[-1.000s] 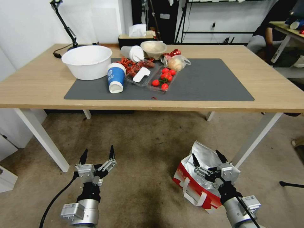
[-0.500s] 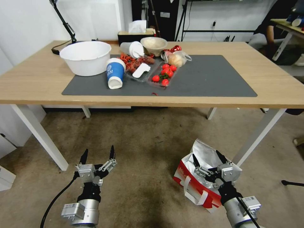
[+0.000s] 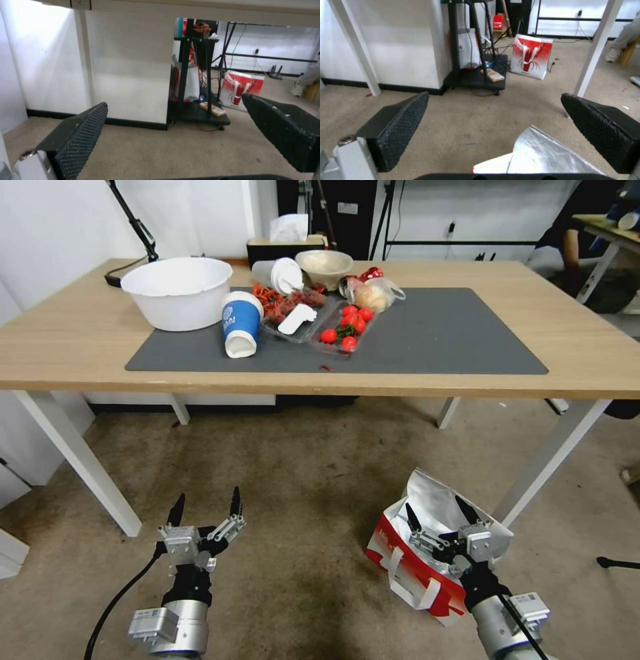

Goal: Pick up the food delivery bag from the floor and place it on the table.

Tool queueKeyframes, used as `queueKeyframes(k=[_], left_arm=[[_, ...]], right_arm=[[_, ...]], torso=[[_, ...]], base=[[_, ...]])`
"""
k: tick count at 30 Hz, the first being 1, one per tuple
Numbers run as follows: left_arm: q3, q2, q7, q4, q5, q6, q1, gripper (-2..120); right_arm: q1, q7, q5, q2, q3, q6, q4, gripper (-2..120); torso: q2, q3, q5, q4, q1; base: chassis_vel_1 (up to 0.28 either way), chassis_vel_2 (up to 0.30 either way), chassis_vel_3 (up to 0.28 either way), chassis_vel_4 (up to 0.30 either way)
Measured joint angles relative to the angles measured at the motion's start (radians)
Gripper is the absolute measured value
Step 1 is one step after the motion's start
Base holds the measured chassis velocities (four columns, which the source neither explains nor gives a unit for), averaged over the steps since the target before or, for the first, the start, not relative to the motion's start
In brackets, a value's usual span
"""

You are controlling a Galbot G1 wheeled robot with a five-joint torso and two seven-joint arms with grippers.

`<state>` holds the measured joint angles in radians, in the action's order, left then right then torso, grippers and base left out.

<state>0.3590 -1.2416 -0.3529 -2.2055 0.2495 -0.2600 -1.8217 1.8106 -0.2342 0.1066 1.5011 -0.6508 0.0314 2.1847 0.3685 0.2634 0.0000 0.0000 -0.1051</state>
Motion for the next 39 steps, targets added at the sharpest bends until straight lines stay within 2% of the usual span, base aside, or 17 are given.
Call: queueKeyframes(k=[39], left_arm=[[-0.006, -0.016, 0.001, 0.019, -0.013, 0.005, 0.008, 100]], right_arm=[[-0.007, 0.001, 0.003, -0.002, 0.003, 0.001, -0.011, 100]], torso=[[-0.153, -0.109, -0.0001, 0.0000, 0.044]], base=[[0.000, 0.000, 0.000, 0.000]])
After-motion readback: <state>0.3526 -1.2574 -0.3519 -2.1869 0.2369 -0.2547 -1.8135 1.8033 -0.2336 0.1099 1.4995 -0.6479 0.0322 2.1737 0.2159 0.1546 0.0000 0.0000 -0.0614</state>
